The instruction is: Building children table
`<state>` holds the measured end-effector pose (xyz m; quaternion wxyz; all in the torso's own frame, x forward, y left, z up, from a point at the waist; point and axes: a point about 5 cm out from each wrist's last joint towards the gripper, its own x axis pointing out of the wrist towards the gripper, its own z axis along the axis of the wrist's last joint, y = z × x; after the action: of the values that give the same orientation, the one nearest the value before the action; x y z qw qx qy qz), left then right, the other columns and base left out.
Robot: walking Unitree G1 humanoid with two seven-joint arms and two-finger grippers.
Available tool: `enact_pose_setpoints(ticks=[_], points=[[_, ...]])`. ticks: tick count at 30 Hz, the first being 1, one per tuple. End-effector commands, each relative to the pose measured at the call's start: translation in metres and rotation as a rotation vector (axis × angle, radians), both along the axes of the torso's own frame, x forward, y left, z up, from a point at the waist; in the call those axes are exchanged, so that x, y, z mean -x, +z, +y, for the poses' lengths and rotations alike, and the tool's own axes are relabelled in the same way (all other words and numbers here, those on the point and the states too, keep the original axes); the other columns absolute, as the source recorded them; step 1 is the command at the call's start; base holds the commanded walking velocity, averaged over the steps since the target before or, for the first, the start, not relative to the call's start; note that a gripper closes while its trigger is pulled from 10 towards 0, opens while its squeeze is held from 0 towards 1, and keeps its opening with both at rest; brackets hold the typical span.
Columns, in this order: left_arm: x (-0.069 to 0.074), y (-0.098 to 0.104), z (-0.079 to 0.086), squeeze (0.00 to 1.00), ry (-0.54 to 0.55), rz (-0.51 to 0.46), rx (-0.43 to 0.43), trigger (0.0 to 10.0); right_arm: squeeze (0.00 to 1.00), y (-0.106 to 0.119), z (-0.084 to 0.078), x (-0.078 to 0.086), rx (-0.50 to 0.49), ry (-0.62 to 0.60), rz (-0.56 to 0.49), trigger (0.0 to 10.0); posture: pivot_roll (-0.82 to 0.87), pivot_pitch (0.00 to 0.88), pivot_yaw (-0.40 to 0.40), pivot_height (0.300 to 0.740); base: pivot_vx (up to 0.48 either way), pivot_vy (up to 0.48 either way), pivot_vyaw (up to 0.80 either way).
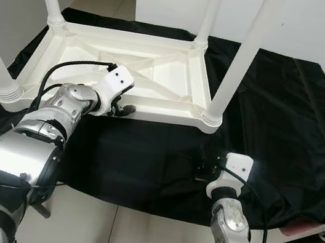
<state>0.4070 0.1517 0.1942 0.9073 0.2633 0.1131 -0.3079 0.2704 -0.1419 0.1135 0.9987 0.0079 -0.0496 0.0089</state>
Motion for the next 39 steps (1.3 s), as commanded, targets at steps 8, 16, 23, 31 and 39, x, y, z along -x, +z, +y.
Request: enact_pose_setpoints(ticks=[8, 16, 23, 31, 39], points=[[0.0, 0.005, 0.0, 0.0, -0.011, 0.067, 0.193, 10.0, 0.0, -0.003, 0.001, 0.008, 0.006, -0.002, 0.027, 10.0, -0.07, 0.201, 0.031, 0.74, 0.0, 0.0, 0.0], [0.0, 0.03, 0.006, 0.0, -0.076, -0.014, 0.42, 10.0, 0.0, -0.002, 0.003, 0.007, 0.006, 0.003, 0.034, 10.0, -0.07, 0.197, 0.022, 0.74, 0.0, 0.0, 0.0], [0.004, 0.019, 0.005, 0.0, -0.13, 0.005, 0.39, 10.0, 0.0, 0.0, 0.004, 0.003, 0.011, 0.015, 0.031, 10.0, -0.07, 0.189, 0.014, 0.74, 0.0, 0.0, 0.0], [0.01, 0.015, 0.006, 0.0, -0.217, 0.024, 0.39, 10.0, 0.0, 0.0, 0.004, 0.002, 0.015, 0.016, 0.031, 10.0, -0.06, 0.181, 0.012, 0.74, 0.0, 0.0, 0.0], [0.017, 0.006, 0.012, 0.0, -0.29, 0.061, 0.349, 10.0, 0.0, 0.0, 0.007, -0.001, 0.013, 0.024, 0.031, 10.0, -0.05, 0.174, 0.01, 0.74, 0.0, 0.0, 0.0]])
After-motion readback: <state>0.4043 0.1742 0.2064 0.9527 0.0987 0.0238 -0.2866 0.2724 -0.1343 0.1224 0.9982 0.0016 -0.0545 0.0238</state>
